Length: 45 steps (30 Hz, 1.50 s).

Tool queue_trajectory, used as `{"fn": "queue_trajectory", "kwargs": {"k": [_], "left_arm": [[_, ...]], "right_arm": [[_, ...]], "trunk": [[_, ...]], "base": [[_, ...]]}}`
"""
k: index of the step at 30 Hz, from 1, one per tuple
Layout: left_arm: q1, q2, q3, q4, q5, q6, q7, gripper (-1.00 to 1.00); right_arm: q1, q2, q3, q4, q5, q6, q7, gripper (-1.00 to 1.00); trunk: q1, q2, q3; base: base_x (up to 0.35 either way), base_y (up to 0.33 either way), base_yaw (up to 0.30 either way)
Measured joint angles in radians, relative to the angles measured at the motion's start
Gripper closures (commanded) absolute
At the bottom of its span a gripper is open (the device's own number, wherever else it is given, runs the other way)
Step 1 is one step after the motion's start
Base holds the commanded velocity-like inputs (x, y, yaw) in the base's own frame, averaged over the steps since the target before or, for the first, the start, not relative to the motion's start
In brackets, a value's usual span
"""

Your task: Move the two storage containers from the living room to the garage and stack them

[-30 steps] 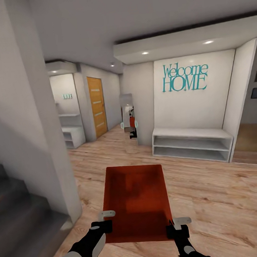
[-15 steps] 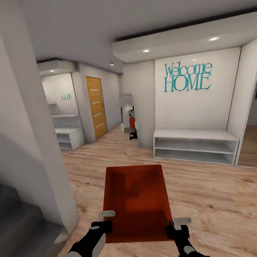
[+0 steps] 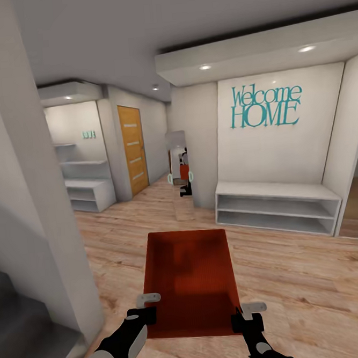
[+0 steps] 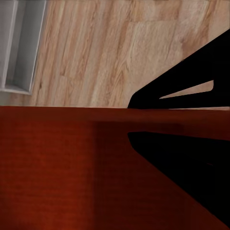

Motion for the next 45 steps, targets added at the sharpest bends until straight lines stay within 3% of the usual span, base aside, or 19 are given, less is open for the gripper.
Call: {"fn": "queue_trajectory", "kwargs": {"k": [45], "left_arm": [[0.0,0.0,-0.001,0.0,0.001,0.0,0.0,1.0]], "right_arm": [[0.0,0.0,-0.001,0.0,0.002,0.0,0.0,1.0]], "trunk": [[0.0,0.0,0.0]], "base": [[0.322,0.0,0.0]]}}
